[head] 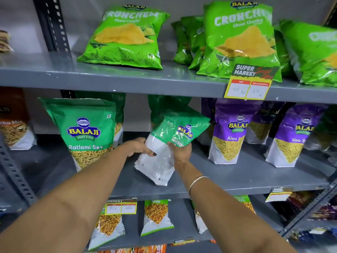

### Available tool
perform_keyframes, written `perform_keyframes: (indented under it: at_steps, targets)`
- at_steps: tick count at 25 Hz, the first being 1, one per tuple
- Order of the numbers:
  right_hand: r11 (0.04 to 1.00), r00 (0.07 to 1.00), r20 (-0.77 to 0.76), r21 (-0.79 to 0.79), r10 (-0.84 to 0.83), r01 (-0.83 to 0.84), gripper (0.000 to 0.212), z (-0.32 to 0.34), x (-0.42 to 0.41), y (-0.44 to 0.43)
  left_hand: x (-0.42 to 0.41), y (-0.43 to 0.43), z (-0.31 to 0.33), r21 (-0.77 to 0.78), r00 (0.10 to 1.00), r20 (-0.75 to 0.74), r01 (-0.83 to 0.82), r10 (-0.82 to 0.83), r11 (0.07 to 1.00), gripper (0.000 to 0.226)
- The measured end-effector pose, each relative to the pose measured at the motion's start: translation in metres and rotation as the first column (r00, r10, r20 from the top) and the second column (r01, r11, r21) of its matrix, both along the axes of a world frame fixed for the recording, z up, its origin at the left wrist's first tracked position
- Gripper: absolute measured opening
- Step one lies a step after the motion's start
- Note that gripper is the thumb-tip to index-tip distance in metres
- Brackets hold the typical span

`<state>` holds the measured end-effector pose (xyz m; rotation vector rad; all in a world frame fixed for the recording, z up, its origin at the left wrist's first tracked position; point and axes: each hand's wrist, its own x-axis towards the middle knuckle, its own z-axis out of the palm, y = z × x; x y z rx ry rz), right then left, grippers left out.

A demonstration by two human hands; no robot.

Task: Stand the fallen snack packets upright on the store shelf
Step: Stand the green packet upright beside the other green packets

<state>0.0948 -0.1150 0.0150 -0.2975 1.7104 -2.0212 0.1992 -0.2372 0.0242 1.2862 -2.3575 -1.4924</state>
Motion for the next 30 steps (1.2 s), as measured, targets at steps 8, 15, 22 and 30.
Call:
perform_keyframes:
  at_steps: [8, 15, 22, 30]
  targets:
    - [0.935, 0.850, -0.401, 0.242, 0.341, -0.261, 0.061, -0.001, -0.036, -0.011, -0.013, 0.014, -0.052, -0.069, 0.892, -0.280, -0.388, 0.355, 0.919, 0.082]
    - [0.903, 0.836, -0.368, 0.295, 0.408, -0.311, 0.067, -0.004, -0.047, -0.009, -0.011, 0.019, -0.047, -0.053, 0.891, -0.311, -0.363, 0.330, 0.930, 0.081]
    - [0.800, 0.875, -0.135, 0.486, 0.466, -0.351, 0.071, -0.020, -0.054, -0.013, 0.015, 0.006, -0.031, 0.057, 0.987, -0.090, -0.129, 0.134, 0.990, 0.040]
    - [0.691, 0.707, -0.240, 0.557, 0.665, -0.461, 0.047, -0.027, -0.068, -0.004, 0.013, 0.010, -0.035, 0.080, 0.988, -0.059, -0.137, 0.142, 0.987, 0.056]
